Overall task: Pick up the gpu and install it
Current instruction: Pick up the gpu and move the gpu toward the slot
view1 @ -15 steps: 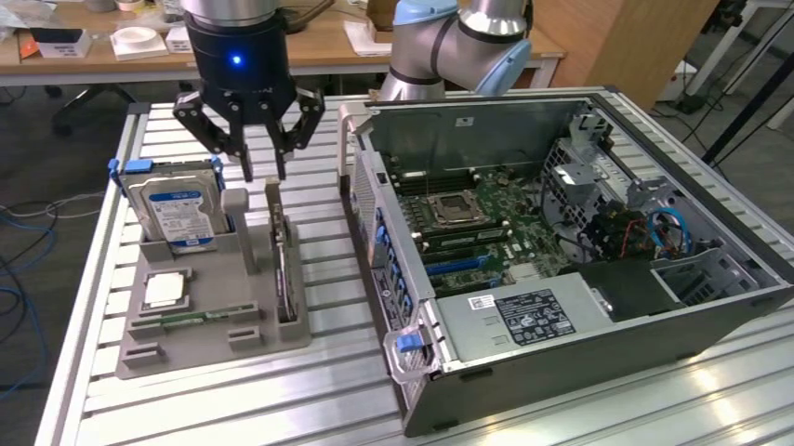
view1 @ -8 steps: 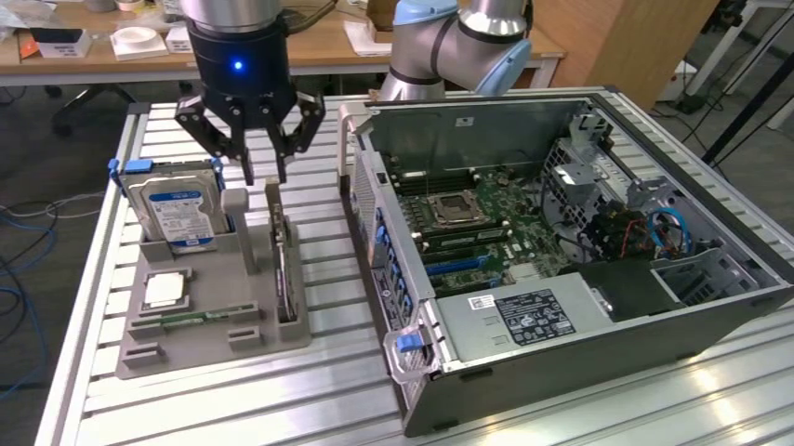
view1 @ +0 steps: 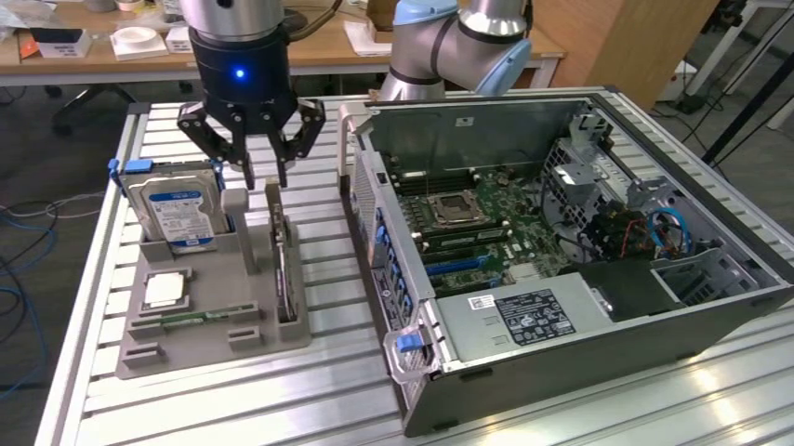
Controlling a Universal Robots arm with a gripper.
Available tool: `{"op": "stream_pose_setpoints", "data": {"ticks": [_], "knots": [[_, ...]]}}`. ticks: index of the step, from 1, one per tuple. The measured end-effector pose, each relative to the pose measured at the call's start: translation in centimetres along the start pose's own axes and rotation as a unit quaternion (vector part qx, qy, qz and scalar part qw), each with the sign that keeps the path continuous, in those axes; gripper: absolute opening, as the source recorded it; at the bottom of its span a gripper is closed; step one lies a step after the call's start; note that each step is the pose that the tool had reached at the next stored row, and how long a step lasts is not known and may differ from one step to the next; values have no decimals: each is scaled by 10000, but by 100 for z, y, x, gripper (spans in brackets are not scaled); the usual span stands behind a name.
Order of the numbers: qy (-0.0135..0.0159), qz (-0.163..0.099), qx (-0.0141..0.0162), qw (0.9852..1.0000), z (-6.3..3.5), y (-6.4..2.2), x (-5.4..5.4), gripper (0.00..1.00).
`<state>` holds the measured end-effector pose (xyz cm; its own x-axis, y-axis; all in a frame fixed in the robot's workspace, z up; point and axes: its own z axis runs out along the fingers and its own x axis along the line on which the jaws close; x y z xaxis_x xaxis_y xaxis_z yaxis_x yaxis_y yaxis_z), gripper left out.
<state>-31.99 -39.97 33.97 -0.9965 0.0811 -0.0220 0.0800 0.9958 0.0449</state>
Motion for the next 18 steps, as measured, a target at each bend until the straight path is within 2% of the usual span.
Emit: {"op": "stream_pose_setpoints", "data": {"ticks": [12,18], "knots": [[0,0,0,10000,91,-8,-2,42],[0,0,0,10000,109,-49,-5,42]]}}
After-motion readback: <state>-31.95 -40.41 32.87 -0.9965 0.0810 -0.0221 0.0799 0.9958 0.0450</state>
